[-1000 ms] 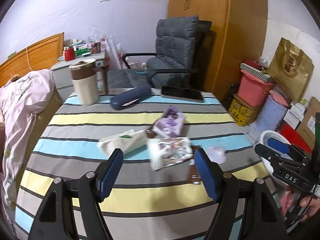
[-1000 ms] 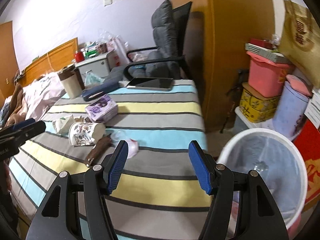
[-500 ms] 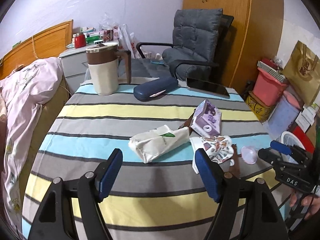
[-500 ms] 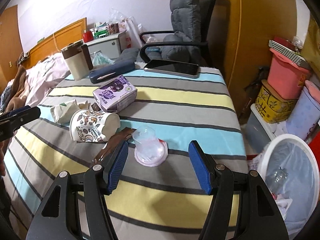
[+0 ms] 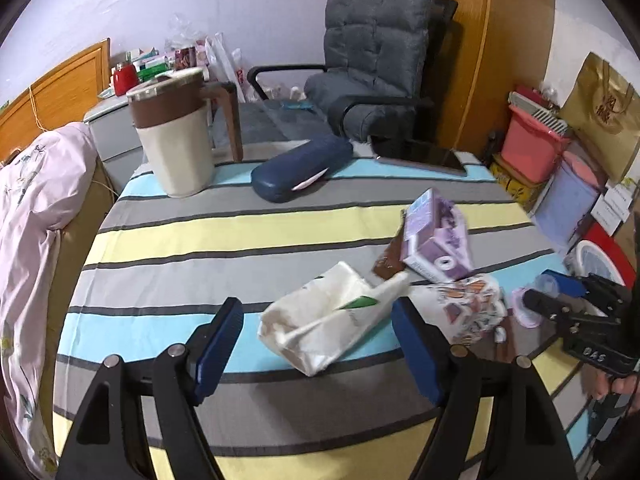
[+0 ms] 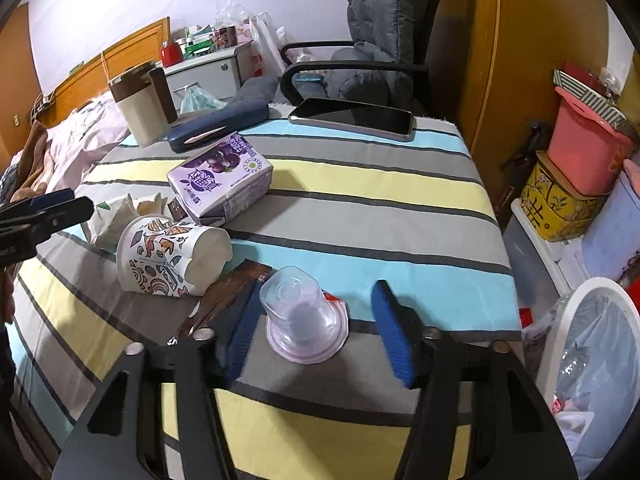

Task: Collect trash
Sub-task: 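Return both tools to the table and close the right tool on the clear plastic cup, then grasp the white paper bag with the left tool while the right tool holds the plastic cup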

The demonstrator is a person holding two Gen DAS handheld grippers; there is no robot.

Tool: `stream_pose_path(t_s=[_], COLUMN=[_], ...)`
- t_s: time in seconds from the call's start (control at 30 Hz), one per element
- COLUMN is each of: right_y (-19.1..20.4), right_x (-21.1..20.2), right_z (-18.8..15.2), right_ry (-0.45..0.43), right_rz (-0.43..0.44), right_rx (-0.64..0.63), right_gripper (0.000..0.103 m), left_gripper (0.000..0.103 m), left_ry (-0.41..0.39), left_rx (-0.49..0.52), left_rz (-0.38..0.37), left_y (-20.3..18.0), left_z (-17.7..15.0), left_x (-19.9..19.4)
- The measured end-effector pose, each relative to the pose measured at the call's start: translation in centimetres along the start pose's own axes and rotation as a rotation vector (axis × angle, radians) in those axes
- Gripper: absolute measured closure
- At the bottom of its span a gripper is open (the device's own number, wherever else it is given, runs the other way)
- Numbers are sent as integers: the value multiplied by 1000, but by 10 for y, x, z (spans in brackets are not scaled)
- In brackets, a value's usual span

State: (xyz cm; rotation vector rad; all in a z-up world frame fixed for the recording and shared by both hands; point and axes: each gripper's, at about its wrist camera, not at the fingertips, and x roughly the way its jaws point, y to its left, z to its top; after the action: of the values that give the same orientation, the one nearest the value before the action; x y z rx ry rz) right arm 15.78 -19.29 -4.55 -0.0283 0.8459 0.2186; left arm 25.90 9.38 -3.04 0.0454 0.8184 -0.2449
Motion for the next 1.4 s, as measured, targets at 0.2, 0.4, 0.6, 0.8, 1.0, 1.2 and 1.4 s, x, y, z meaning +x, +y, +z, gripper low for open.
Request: stream_pose_path(t_s=[0.2,0.4,0.6,0.8,1.0,1.2,1.4], right_y=[1,0,-5,-5,-5,-5,-5], right_x=[3,3,1,1,0,0,0], right_z=[0,0,-1,-2,-3,-4,-4], right_ry=[7,3,-3,-5,-6,-8,-11], right_rz=[9,12,5,5,7,9,9], right_rx=[-4,3,14,16,18,20,21], right_gripper=[67,67,67,68,68,68,68], left_gripper=[24,24,24,24,24,24,24], left_ry=[44,74,101,27,65,107,134], left_rx=[-16,2,38,83,23,22,18], left_rz=[-67,-115,-199,-110,-162,-165,-162], left_y=[9,-1,-19,-25,-9,-15,-18], left_z=[0,-9,-23,-20,-9,-7,-3], left_x=[17,20,6,-11,6,28,42])
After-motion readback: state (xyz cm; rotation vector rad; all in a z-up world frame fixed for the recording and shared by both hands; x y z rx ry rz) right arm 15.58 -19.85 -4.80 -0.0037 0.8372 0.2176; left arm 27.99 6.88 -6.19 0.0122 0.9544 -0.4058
